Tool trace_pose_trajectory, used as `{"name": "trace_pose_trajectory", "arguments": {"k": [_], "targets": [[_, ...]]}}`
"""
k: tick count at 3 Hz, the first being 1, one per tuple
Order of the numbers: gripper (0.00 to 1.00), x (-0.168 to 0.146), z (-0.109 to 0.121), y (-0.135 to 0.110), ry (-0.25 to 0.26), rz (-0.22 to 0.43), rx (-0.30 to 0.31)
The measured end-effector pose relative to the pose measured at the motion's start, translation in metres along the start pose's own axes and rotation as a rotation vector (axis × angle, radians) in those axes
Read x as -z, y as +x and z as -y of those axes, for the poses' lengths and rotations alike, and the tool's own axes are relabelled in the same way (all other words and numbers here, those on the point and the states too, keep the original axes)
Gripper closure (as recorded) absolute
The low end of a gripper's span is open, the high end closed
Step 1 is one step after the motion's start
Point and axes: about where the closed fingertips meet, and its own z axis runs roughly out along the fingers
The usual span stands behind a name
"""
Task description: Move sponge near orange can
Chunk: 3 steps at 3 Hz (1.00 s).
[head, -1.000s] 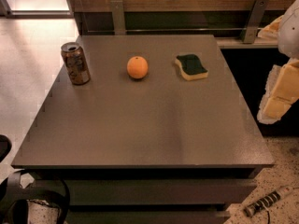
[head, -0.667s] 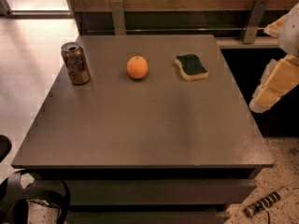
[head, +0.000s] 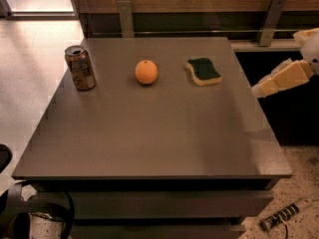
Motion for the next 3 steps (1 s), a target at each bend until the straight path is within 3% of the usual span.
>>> {"name": "trace_pose_trajectory", "arguments": {"k": [1, 2, 3], "targets": [[0.0, -0.026, 0.022, -0.016, 0.04, 0.183, -0.076], [0.0, -0.052, 0.024, -0.034, 0.032, 0.292, -0.128], [0.0, -0.059, 0.023, -0.042, 0.028, 0.322, -0.143]]}}
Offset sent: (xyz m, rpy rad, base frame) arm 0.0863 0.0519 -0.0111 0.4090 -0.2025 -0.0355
